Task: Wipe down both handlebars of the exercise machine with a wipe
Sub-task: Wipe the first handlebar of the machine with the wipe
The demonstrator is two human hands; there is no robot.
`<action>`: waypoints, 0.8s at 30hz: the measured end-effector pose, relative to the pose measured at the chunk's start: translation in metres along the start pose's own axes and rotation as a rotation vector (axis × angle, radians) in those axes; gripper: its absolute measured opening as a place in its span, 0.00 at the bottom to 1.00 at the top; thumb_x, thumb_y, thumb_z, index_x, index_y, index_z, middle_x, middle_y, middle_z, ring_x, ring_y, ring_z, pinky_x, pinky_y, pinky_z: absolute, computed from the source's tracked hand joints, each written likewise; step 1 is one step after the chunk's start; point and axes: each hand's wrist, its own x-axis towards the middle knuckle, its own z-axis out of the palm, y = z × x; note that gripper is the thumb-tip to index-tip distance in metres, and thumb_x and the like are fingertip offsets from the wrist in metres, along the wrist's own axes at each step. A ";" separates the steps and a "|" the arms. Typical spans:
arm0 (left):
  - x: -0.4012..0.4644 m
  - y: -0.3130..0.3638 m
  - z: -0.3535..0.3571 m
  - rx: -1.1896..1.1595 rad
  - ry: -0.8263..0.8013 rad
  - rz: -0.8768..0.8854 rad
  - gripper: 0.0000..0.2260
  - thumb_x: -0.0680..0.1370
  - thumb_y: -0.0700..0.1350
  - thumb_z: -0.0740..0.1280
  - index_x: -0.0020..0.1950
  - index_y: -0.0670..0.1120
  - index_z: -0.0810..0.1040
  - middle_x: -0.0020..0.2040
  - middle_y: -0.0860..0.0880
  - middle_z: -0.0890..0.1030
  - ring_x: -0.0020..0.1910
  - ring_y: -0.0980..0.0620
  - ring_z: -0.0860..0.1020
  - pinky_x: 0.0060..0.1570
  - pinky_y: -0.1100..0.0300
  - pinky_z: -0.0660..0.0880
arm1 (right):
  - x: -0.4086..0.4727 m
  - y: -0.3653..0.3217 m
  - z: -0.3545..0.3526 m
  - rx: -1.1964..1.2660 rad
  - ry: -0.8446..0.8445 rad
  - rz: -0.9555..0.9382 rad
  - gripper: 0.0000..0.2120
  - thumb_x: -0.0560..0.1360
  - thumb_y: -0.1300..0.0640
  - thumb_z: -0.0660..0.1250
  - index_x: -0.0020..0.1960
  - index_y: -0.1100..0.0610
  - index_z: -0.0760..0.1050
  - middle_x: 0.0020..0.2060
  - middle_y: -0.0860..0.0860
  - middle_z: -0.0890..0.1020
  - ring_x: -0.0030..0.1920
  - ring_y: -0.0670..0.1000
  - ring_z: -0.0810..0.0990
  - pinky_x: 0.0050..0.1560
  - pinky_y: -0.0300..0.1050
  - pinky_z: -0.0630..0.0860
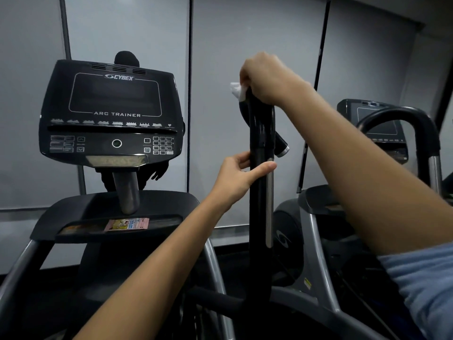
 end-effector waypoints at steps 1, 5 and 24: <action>0.000 -0.001 0.000 -0.007 0.004 0.001 0.16 0.72 0.47 0.73 0.58 0.46 0.80 0.54 0.48 0.83 0.56 0.52 0.79 0.64 0.50 0.73 | -0.010 -0.004 -0.002 -0.035 0.011 -0.027 0.11 0.72 0.65 0.60 0.48 0.71 0.77 0.44 0.69 0.78 0.43 0.65 0.77 0.40 0.52 0.71; 0.000 -0.003 -0.001 -0.001 0.004 0.012 0.16 0.71 0.48 0.73 0.58 0.48 0.80 0.54 0.49 0.83 0.57 0.53 0.79 0.64 0.49 0.73 | -0.038 -0.011 -0.016 -0.098 -0.018 -0.097 0.11 0.69 0.66 0.61 0.46 0.72 0.77 0.44 0.71 0.77 0.45 0.67 0.78 0.39 0.54 0.71; -0.001 0.001 0.000 -0.007 -0.020 0.051 0.14 0.74 0.43 0.70 0.59 0.42 0.79 0.50 0.48 0.82 0.48 0.55 0.80 0.55 0.59 0.75 | -0.069 -0.022 0.020 -0.008 0.133 0.075 0.18 0.76 0.70 0.53 0.63 0.62 0.70 0.65 0.56 0.72 0.62 0.55 0.73 0.54 0.46 0.72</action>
